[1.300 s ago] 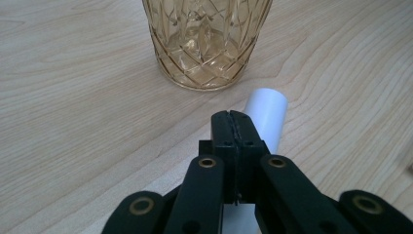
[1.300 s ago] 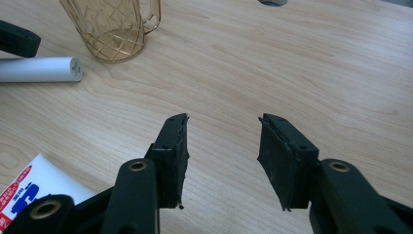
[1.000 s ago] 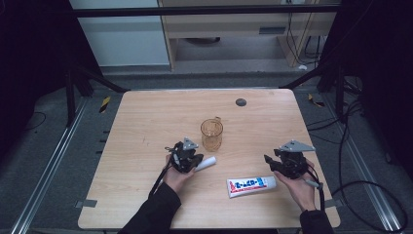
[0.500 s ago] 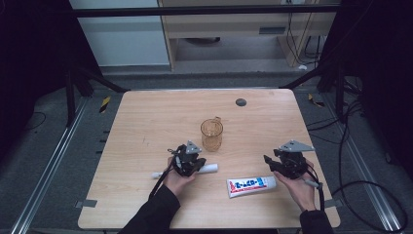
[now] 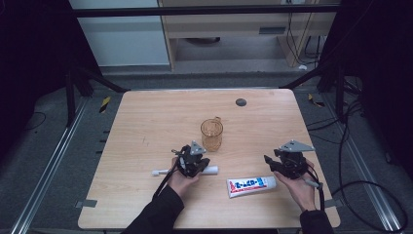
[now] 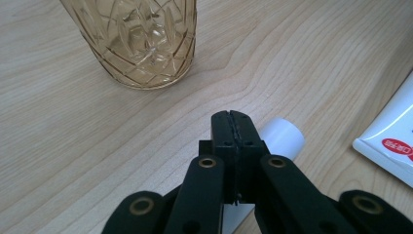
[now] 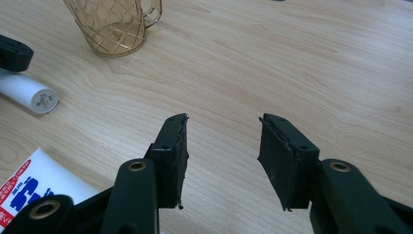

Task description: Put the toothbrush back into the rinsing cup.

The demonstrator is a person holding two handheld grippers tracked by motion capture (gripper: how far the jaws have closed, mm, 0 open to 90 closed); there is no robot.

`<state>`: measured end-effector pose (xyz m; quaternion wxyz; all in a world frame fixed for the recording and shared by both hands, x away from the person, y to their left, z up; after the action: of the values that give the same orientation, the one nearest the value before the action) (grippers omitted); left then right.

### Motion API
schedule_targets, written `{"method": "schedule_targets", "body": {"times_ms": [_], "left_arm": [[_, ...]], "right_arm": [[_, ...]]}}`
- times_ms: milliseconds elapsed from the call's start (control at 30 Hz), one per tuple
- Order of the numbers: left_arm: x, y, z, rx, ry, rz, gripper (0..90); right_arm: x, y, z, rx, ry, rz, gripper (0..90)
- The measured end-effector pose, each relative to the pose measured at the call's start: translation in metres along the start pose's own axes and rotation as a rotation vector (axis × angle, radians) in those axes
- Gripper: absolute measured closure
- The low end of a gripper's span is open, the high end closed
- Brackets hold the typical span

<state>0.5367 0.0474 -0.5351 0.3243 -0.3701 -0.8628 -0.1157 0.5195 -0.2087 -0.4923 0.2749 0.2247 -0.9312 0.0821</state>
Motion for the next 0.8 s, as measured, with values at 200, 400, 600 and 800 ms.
{"method": "schedule_targets", "body": {"times_ms": [200,400,600,800], "left_arm": [[0.001,-0.002,0.002,-0.004,0.015,0.010,90.0],[0.003,-0.006,0.006,-0.017,0.026,0.022,90.0],[0.009,-0.008,0.012,-0.027,0.036,0.032,90.0],[0.015,-0.011,0.017,-0.035,0.037,0.044,90.0]], "right_arm": [[0.001,-0.001,0.000,-0.005,0.001,0.002,53.1],[0.001,-0.002,0.001,0.001,0.004,0.006,53.1],[0.001,-0.002,0.002,0.003,0.008,0.005,53.0],[0.001,-0.002,0.003,0.007,0.013,0.005,52.9]]}}
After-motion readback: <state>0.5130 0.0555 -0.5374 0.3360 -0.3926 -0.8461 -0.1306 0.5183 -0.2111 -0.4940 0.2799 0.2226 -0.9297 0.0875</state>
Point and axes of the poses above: each handheld gripper's, and its own axes: x roughly backward along the jaws, z roughly out of its underside, y roughly to its left, the point moved 8 cm from there along -x, roughly forward along the jaws, and after that the axes turned 4 degrees about -y, right-handed, at the moved point
